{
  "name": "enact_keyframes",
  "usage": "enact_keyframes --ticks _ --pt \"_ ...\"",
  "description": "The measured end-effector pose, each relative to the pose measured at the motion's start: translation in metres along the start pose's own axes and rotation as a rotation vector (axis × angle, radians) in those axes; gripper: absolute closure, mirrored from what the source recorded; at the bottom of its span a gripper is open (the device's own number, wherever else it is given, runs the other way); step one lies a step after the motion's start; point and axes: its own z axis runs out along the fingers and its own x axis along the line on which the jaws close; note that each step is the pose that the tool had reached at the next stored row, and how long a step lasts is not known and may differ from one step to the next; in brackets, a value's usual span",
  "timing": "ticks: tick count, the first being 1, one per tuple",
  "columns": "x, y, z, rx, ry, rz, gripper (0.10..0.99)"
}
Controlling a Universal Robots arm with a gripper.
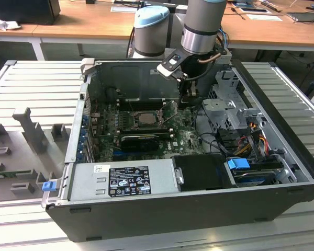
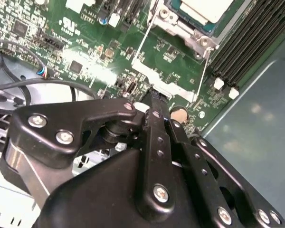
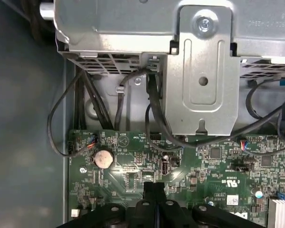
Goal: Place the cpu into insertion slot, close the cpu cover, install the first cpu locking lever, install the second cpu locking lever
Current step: 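Close the cpu cover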
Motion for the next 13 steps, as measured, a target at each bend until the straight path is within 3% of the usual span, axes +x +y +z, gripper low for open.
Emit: enact_keyframes --ticks 13 --pt "0.0002 -0.0149 0.0005 0.0 0.0007 -0.008 0.98"
